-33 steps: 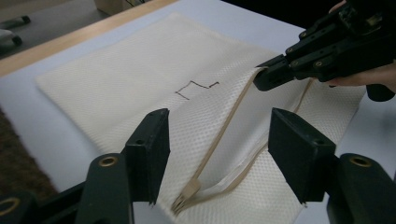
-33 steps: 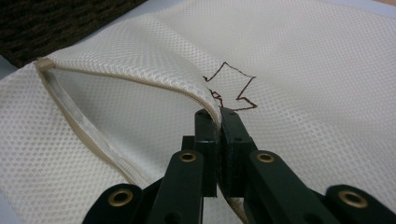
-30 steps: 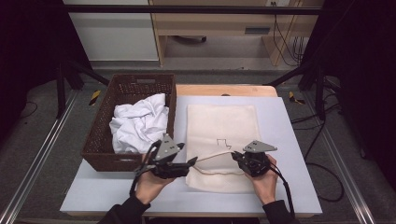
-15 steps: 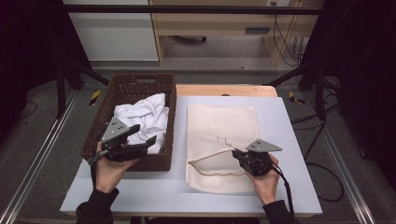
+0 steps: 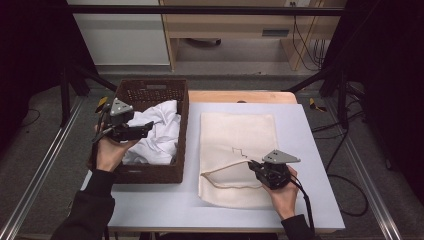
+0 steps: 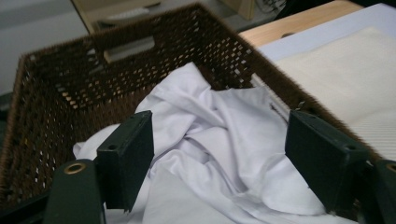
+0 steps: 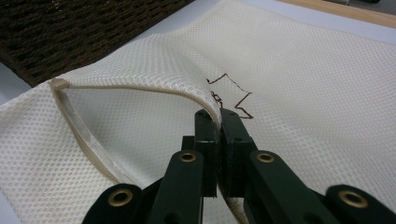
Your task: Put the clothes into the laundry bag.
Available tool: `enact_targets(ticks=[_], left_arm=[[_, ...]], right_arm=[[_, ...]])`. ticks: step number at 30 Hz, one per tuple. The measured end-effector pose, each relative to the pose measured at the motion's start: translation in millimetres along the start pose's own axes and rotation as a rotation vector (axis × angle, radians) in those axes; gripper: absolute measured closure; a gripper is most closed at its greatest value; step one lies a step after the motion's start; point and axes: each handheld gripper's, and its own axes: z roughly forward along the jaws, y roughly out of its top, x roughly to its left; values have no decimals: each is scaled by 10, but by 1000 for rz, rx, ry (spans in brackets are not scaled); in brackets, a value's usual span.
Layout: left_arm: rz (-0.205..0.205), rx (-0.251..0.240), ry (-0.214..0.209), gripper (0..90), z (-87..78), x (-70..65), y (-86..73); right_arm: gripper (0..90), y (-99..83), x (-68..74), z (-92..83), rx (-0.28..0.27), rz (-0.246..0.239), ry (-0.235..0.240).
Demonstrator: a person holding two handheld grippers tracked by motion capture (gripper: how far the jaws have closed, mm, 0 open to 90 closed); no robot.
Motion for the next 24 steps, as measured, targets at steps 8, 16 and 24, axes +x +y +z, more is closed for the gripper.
enact_targets(ticks=[8, 16, 24], left_arm=[[4, 114, -20, 207, 380, 111, -214], [27, 219, -47, 146, 532, 57, -319], [62, 363, -18, 47, 715, -12, -379]], right_arm=[[875, -5, -13, 10, 10, 0, 5], [873, -17, -21, 37, 22, -4, 3], [870, -26, -18, 46, 36, -1, 4]])
